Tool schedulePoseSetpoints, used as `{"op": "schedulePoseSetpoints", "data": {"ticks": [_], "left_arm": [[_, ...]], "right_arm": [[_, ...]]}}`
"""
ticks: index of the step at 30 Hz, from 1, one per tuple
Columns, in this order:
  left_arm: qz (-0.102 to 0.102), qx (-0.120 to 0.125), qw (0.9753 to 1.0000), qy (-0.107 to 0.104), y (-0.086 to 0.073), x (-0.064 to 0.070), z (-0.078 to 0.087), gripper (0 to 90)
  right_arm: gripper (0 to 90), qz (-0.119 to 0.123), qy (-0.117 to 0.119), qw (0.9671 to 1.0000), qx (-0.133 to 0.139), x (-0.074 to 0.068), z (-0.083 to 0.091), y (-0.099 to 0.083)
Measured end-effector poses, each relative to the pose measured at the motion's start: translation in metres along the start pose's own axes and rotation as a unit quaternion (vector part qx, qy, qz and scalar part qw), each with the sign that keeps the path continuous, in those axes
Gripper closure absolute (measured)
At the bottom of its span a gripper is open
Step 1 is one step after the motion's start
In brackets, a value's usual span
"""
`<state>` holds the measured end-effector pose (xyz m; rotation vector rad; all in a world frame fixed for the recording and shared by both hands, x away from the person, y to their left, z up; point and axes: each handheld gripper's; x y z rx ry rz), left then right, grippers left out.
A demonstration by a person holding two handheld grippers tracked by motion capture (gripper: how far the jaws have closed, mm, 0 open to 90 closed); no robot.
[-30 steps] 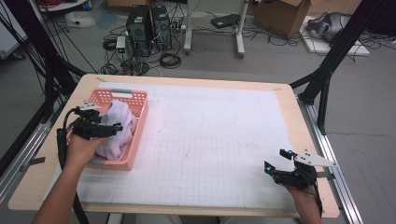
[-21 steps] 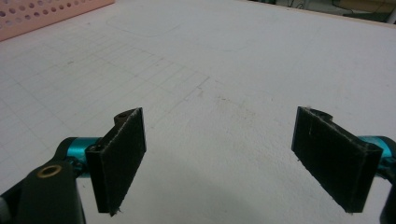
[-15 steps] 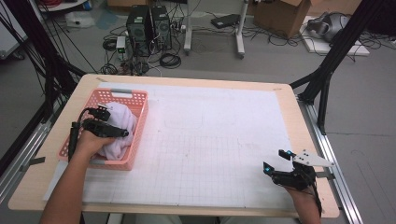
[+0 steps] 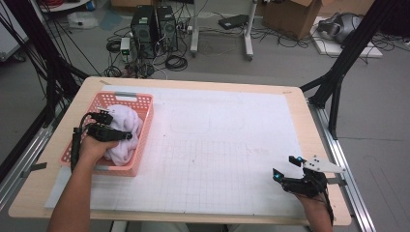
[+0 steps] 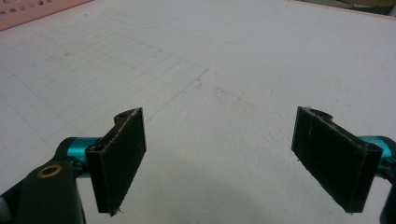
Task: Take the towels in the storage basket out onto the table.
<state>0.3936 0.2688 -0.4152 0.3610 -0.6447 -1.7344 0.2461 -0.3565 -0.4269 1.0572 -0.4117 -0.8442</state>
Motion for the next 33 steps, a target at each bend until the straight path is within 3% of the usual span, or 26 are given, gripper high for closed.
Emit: {"op": "schedulePoseSetpoints", "data": {"ticks": [4, 9, 10, 15, 20, 26, 27, 28, 30, 33], "left_arm": [[0.016, 0.018, 0.9997, -0.011, 0.0, -0.002, 0.006, 46.8], [0.017, 0.051, 0.9985, -0.009, 0.0, -0.002, 0.014, 53.6], [0.015, 0.073, 0.9971, -0.014, 0.001, -0.002, 0.019, 53.9], [0.0, 0.127, 0.9916, -0.025, 0.0, 0.002, 0.032, 54.0], [-0.002, 0.19, 0.9812, -0.033, -0.003, 0.002, 0.046, 54.0], [-0.001, 0.249, 0.9678, -0.038, -0.008, -0.002, 0.063, 54.0], [-0.001, 0.249, 0.9678, -0.038, -0.008, -0.002, 0.063, 54.1], [0.002, 0.266, 0.9631, -0.037, -0.009, -0.004, 0.068, 54.2], [0.002, 0.289, 0.9564, -0.042, -0.011, -0.006, 0.073, 54.3], [0.002, 0.324, 0.9443, -0.059, -0.013, -0.008, 0.081, 54.3]], "right_arm": [[16.6, -0.002, -0.004, 1.0, 0.001, 0.0, 0.002, 0.0], [16.6, -0.005, -0.007, 1.0, 0.003, 0.001, 0.003, 0.0], [16.6, -0.005, -0.007, 1.0, 0.004, 0.001, 0.003, 0.0], [16.6, -0.008, -0.009, 0.9999, 0.003, 0.001, 0.004, 0.0], [16.6, -0.005, -0.009, 0.9999, 0.005, 0.0, 0.004, 0.001], [16.6, -0.008, -0.008, 0.9999, 0.006, -0.001, 0.003, 0.001], [16.6, -0.008, -0.008, 0.9999, 0.006, -0.001, 0.003, 0.001], [16.6, -0.006, -0.008, 0.9999, 0.006, -0.001, 0.003, 0.001], [16.6, -0.006, -0.008, 0.9999, 0.007, -0.001, 0.004, 0.001], [16.6, -0.009, -0.009, 0.9999, 0.006, -0.001, 0.004, 0.001]]}}
Point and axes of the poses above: each handheld gripper's, and its own axes: z roughly backward along the jaws, y roughly out of its top, x roughly to its right, and after that the axes turned 5 degrees about y, right-handed
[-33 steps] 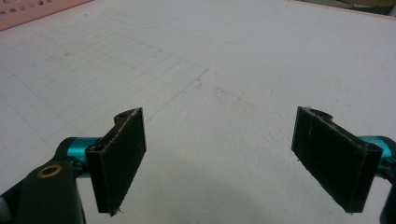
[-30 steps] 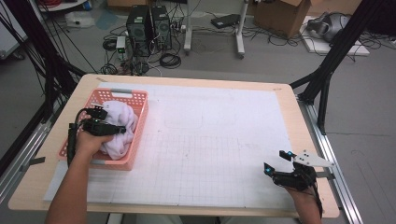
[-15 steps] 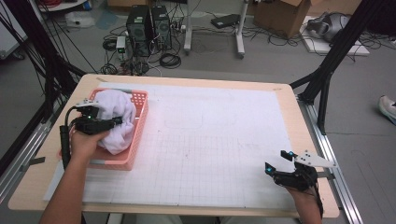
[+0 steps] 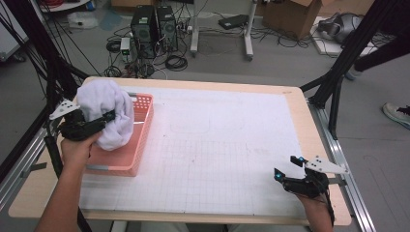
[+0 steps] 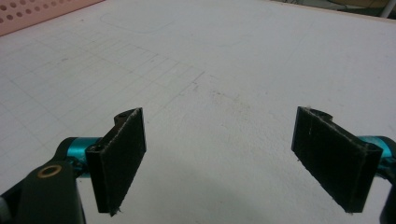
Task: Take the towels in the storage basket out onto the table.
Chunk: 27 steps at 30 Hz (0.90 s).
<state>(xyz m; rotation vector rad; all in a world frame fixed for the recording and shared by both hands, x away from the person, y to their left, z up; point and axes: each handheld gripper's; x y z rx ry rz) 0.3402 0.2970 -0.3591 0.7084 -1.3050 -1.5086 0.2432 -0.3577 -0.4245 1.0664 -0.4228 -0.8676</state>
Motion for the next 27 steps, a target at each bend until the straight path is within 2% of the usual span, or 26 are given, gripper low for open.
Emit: {"op": "schedulePoseSetpoints", "data": {"ticks": [3, 10, 11, 12, 17, 20, 21, 22, 25, 26, 27], "left_arm": [[-0.004, 0.025, 0.9996, -0.016, 0.003, 0.001, 0.005, 54.3], [-0.017, 0.055, 0.9967, -0.057, 0.014, 0.015, 0.011, 54.2], [-0.017, 0.055, 0.9967, -0.057, 0.014, 0.015, 0.011, 54.2], [-0.022, 0.063, 0.9952, -0.071, 0.018, 0.022, 0.012, 54.2], [-0.034, 0.077, 0.9903, -0.11, 0.027, 0.046, 0.011, 54.0], [-0.042, 0.085, 0.9865, -0.134, 0.032, 0.062, 0.009, 53.9], [-0.042, 0.085, 0.9865, -0.134, 0.032, 0.062, 0.009, 53.9], [-0.045, 0.089, 0.984, -0.147, 0.034, 0.074, 0.006, 53.9], [-0.053, 0.089, 0.9816, -0.16, 0.036, 0.085, 0.003, 53.8], [-0.061, 0.088, 0.9792, -0.172, 0.037, 0.097, -0.001, 53.8], [-0.061, 0.088, 0.9792, -0.172, 0.037, 0.097, -0.001, 53.8]], "right_arm": [[16.6, 0.001, 0.0, 1.0, 0.001, 0.0, 0.0, 0.0], [16.6, 0.001, 0.001, 1.0, 0.002, -0.001, 0.0, 0.001], [16.6, 0.001, 0.001, 1.0, 0.002, -0.001, 0.0, 0.001], [16.6, 0.002, 0.002, 1.0, 0.004, -0.001, 0.0, 0.001], [16.6, 0.002, 0.003, 1.0, 0.004, -0.001, -0.001, 0.001], [16.6, 0.001, 0.002, 1.0, 0.005, -0.002, -0.001, 0.001], [16.6, 0.004, 0.002, 1.0, 0.006, -0.001, -0.001, 0.001], [16.6, 0.002, 0.002, 1.0, 0.005, -0.001, -0.001, 0.001], [16.6, 0.001, 0.004, 1.0, 0.005, -0.002, 0.0, 0.002], [16.6, 0.003, 0.004, 1.0, 0.005, -0.002, 0.0, 0.002], [16.6, 0.003, 0.004, 1.0, 0.005, -0.002, 0.0, 0.002]]}}
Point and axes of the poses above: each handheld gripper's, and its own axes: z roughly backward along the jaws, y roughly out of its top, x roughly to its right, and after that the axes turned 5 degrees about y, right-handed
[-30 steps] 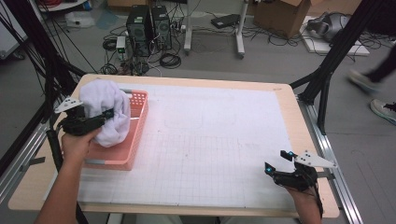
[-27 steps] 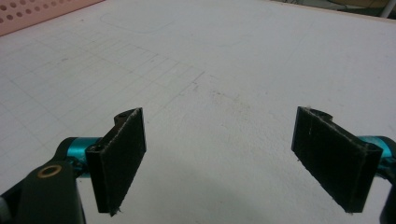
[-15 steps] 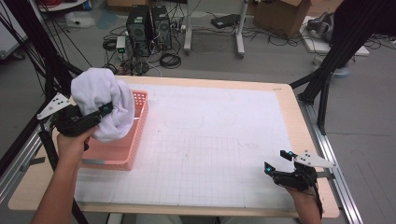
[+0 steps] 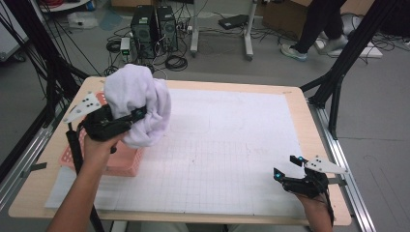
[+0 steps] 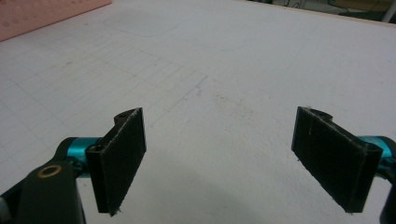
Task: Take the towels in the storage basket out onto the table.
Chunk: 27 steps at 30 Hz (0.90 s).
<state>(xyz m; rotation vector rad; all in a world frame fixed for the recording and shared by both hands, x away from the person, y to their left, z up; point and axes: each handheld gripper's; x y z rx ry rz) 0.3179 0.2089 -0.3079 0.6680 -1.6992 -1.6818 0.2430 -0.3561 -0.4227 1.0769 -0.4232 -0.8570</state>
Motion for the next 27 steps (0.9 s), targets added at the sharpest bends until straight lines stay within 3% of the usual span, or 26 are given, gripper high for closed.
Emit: {"op": "schedulePoseSetpoints", "data": {"ticks": [1, 5, 8, 16, 17, 18, 19, 23, 24, 27], "left_arm": [[-0.006, -0.004, 0.9999, -0.012, 0.0, 0.01, -0.009, 53.7], [-0.01, -0.013, 0.9994, -0.029, -0.004, 0.023, -0.022, 53.6], [-0.013, -0.025, 0.9983, -0.051, -0.012, 0.04, -0.043, 53.6], [0.003, -0.051, 0.9956, -0.079, -0.042, 0.074, -0.095, 53.5], [0.003, -0.051, 0.9956, -0.079, -0.042, 0.074, -0.095, 53.5], [0.005, -0.063, 0.9945, -0.083, -0.052, 0.082, -0.108, 53.5], [0.005, -0.063, 0.9945, -0.083, -0.052, 0.082, -0.108, 53.5], [0.02, -0.098, 0.9905, -0.094, -0.078, 0.097, -0.135, 53.5], [0.02, -0.098, 0.9905, -0.094, -0.078, 0.097, -0.135, 53.5], [0.022, -0.136, 0.9855, -0.099, -0.096, 0.104, -0.152, 53.4]], "right_arm": [[16.6, -0.001, 0.0, 1.0, 0.0, 0.0, 0.0, 0.0], [16.6, 0.003, 0.0, 1.0, 0.002, 0.0, -0.001, 0.0], [16.6, 0.002, 0.0, 1.0, 0.001, 0.0, 0.0, 0.0], [16.6, 0.0, 0.002, 1.0, 0.0, 0.001, -0.002, 0.0], [16.6, 0.0, 0.002, 1.0, 0.0, 0.001, -0.002, 0.0], [16.6, -0.002, 0.002, 1.0, 0.0, 0.001, -0.001, 0.0], [16.6, -0.001, 0.003, 1.0, 0.0, 0.001, -0.002, 0.0], [16.6, -0.001, 0.004, 1.0, 0.0, 0.002, -0.001, -0.001], [16.6, -0.001, 0.004, 1.0, 0.0, 0.002, -0.001, -0.001], [16.6, -0.003, 0.006, 1.0, -0.001, 0.003, -0.001, -0.002]]}}
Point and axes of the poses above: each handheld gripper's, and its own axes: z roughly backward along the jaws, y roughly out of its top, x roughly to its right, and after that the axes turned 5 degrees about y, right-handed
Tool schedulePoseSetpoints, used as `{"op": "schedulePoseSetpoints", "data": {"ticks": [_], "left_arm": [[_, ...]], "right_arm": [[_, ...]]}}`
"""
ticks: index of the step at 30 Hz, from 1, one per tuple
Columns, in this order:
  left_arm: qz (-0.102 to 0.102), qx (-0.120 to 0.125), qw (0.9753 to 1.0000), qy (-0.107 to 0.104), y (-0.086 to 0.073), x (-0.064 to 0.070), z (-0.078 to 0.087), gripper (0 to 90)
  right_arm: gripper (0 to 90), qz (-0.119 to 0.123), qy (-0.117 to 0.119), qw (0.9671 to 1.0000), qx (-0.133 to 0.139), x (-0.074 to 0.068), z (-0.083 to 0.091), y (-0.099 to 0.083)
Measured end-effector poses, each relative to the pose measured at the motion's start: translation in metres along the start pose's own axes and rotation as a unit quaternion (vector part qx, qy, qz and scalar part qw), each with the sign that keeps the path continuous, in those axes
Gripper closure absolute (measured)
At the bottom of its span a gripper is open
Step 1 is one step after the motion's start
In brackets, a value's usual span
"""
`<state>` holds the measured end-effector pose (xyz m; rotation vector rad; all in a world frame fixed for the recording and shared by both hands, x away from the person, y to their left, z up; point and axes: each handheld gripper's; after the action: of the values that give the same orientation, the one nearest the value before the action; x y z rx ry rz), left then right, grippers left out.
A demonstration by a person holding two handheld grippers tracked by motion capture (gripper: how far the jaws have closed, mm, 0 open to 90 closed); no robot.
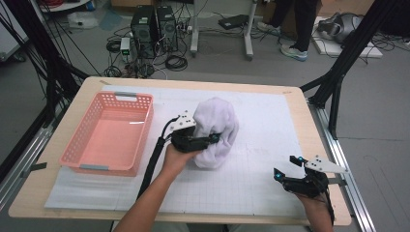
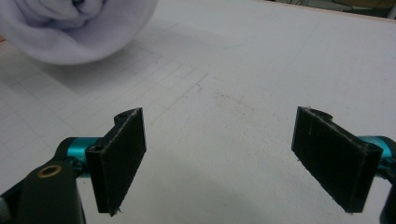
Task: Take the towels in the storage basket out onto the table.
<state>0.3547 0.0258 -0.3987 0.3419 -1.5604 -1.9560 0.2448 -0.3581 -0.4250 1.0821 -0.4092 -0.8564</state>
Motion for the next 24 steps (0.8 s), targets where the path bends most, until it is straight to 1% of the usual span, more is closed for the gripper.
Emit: {"op": "schedulePoseSetpoints", "data": {"ticks": [1, 2, 5, 7, 8, 10, 11, 12, 13, 14, 15, 16, 17, 18, 19, 20, 21, 22, 23, 24], "left_arm": [[0.0, 0.0, 1.0, 0.0, 0.0, 0.0, 0.0, 53.3], [0.005, -0.015, 0.9999, -0.001, -0.006, 0.0, -0.009, 53.0], [0.003, -0.046, 0.9989, 0.008, -0.015, -0.001, -0.021, 51.9], [0.009, -0.062, 0.998, 0.01, -0.021, -0.002, -0.025, 51.1], [0.009, -0.067, 0.9976, 0.012, -0.022, -0.003, -0.027, 50.5], [0.011, -0.068, 0.9975, 0.016, -0.023, -0.003, -0.028, 48.8], [0.014, -0.07, 0.9972, 0.02, -0.022, -0.003, -0.028, 46.8], [0.018, -0.072, 0.997, 0.025, -0.022, -0.004, -0.028, 42.9], [0.022, -0.075, 0.9964, 0.032, -0.022, -0.004, -0.027, 38.0], [0.022, -0.075, 0.9964, 0.032, -0.022, -0.004, -0.027, 31.9], [0.024, -0.079, 0.9956, 0.043, -0.021, -0.005, -0.026, 25.0], [0.034, -0.081, 0.9946, 0.056, -0.019, -0.007, -0.022, 20.8], [0.037, -0.079, 0.9939, 0.067, -0.017, -0.007, -0.019, 18.8], [0.035, -0.081, 0.9928, 0.08, -0.014, -0.008, -0.016, 17.4], [0.035, -0.081, 0.9928, 0.08, -0.014, -0.008, -0.016, 17.8], [0.033, -0.081, 0.9926, 0.085, -0.012, -0.008, -0.011, 17.8], [0.026, -0.078, 0.9922, 0.093, -0.007, -0.009, -0.001, 17.8], [0.026, -0.078, 0.9922, 0.093, -0.007, -0.009, -0.001, 17.8], [0.016, -0.082, 0.9911, 0.104, -0.003, -0.01, 0.009, 17.8], [0.012, -0.083, 0.9906, 0.108, -0.001, -0.011, 0.015, 17.8]], "right_arm": [[16.6, 0.001, 0.0, 1.0, -0.001, 0.0, 0.0, 0.0], [16.6, 0.001, 0.0, 1.0, -0.003, 0.0, 0.0, 0.0], [16.6, 0.001, 0.001, 1.0, -0.003, 0.0, -0.001, 0.0], [16.6, 0.002, 0.001, 1.0, -0.002, 0.0, -0.001, 0.0], [16.6, 0.001, 0.002, 1.0, -0.003, 0.0, -0.002, 0.0], [16.6, 0.003, 0.002, 1.0, -0.002, 0.0, -0.002, 0.0], [16.6, 0.002, 0.002, 1.0, -0.004, -0.001, -0.002, 0.0], [16.6, 0.003, 0.002, 1.0, -0.004, -0.001, -0.003, 0.0], [16.6, 0.002, 0.003, 1.0, -0.004, -0.001, -0.003, 0.001], [16.6, 0.003, 0.004, 1.0, -0.005, -0.001, -0.003, 0.001], [16.6, 0.003, 0.005, 1.0, -0.005, -0.002, -0.004, 0.001], [16.6, 0.004, 0.005, 1.0, -0.005, -0.002, -0.004, 0.001], [16.6, 0.006, 0.005, 1.0, -0.004, -0.002, -0.005, 0.001], [16.6, 0.005, 0.006, 1.0, -0.006, -0.002, -0.005, 0.001], [16.6, 0.004, 0.006, 1.0, -0.006, -0.002, -0.005, 0.001], [16.6, 0.004, 0.006, 1.0, -0.006, -0.002, -0.005, 0.002], [16.6, 0.003, 0.006, 1.0, -0.006, -0.002, -0.006, 0.002], [16.6, 0.003, 0.006, 1.0, -0.007, -0.002, -0.006, 0.002], [16.6, 0.003, 0.005, 1.0, -0.006, -0.002, -0.006, 0.002], [16.6, 0.003, 0.005, 1.0, -0.005, -0.001, -0.006, 0.002]]}}
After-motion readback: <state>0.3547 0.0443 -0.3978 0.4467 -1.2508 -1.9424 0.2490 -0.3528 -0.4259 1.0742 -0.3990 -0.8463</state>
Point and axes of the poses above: each handheld gripper's, and its own axes: z roughly backward along the jaws, y roughly out of its top, x roughly to its right, and after that the axes turned 5 degrees about y, right-handed
